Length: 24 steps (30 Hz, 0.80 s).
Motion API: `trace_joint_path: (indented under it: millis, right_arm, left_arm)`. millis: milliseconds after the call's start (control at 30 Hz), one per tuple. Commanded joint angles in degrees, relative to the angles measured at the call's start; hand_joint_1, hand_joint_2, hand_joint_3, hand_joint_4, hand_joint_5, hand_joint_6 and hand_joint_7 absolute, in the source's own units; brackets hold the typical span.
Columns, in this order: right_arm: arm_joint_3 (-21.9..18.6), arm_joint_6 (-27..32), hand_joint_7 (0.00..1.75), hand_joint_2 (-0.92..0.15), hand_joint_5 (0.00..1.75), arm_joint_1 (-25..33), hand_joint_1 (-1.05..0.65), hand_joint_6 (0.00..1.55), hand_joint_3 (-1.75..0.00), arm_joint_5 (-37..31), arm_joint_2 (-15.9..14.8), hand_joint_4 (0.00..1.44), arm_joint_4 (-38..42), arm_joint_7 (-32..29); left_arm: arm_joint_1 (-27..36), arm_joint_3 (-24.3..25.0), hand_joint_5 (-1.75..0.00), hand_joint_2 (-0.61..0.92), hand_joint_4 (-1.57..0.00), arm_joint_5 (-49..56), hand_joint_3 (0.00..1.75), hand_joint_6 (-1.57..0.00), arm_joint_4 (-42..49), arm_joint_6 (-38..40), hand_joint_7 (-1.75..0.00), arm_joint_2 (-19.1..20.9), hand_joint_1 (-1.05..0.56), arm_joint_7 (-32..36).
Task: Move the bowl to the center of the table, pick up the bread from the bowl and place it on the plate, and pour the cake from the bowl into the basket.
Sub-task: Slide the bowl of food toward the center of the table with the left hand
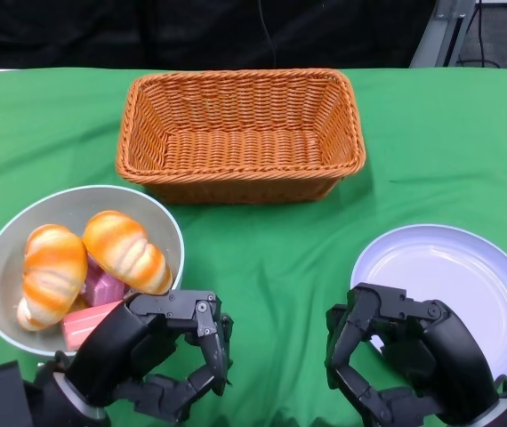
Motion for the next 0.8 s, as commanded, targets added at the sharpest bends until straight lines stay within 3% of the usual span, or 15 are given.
trace_joint_path:
  millis: [33, 133, 233, 300, 367, 500, 667, 800]
  right_arm:
    - [-0.3, 0.1, 1.32, -0.36, 1.66, 0.0, -0.06, 0.76, -1.23, 0.6, -0.5, 0.85, 0.0, 0.0]
    - [-0.3, 0.4, 1.31, -0.36, 1.67, 0.0, -0.08, 0.76, -1.22, 1.1, -0.4, 0.84, 0.1, 0.3]
    - [-0.4, 0.1, 1.31, -0.36, 1.67, 0.0, -0.06, 0.76, -1.23, 0.5, -0.4, 0.84, 0.2, -0.2]
    - [-0.4, 0.4, 1.32, -0.36, 1.66, 0.1, -0.06, 0.76, -1.23, 0.3, -0.5, 0.84, 0.0, -0.3]
    - [-0.4, 0.6, 1.33, -0.37, 1.65, 0.1, -0.07, 0.76, -1.22, 0.5, -0.6, 0.84, 0.0, -0.2]
    - [-0.5, -0.4, 1.34, -0.37, 1.65, -0.1, -0.07, 0.75, -1.21, 0.0, -0.5, 0.85, 0.5, -0.3]
    - [-0.5, 0.5, 1.35, -0.38, 1.65, 0.2, -0.07, 0.75, -1.21, 0.0, -0.6, 0.86, 0.1, -0.5]
    - [-0.4, 0.2, 1.35, -0.38, 1.65, 0.0, -0.07, 0.75, -1.2, 0.3, -0.5, 0.86, 0.5, -0.3]
  left_arm:
    - [-1.0, 0.1, -1.58, 0.58, -0.8, 2.3, 1.01, -0.81, -0.3, -5.4, -1.26, 1.3, -0.14, 0.2]
    - [-1.0, 0.6, -1.61, 0.54, -0.77, 3.5, 1.04, -0.86, -3.1, -10.2, -1.05, 1.5, -0.1, 2.4]
    - [-1.0, 1.4, -1.58, 0.64, -0.78, 3.5, 0.84, -0.89, -5.9, -12.5, -0.96, 1.3, -0.12, 5.5]
    - [-1.0, 2.0, -1.51, 0.77, -0.78, 4.0, 0.58, -0.91, -8.1, -12.7, -0.86, 2.1, -0.15, 7.7]
    - [-1.4, 3.1, -1.35, 0.88, -0.78, 4.1, 0.31, -0.93, -9.3, -13.2, -0.73, 3.0, -0.24, 9.6]
    - [-3.0, 5.4, -0.67, 0.92, -0.95, 2.9, 0.22, -1.06, -8.2, -15.7, -0.19, 3.1, -0.38, 13.0]
    - [-4.8, 7.5, -0.22, 0.92, -0.99, -0.7, 0.18, -0.98, -7.0, -17.7, -0.01, 3.9, -0.44, 14.5]
    - [-7.3, 10.2, -0.08, 0.92, -0.9, -4.5, 0.19, -0.87, -4.5, -17.6, 0.0, 5.2, -0.48, 14.5]
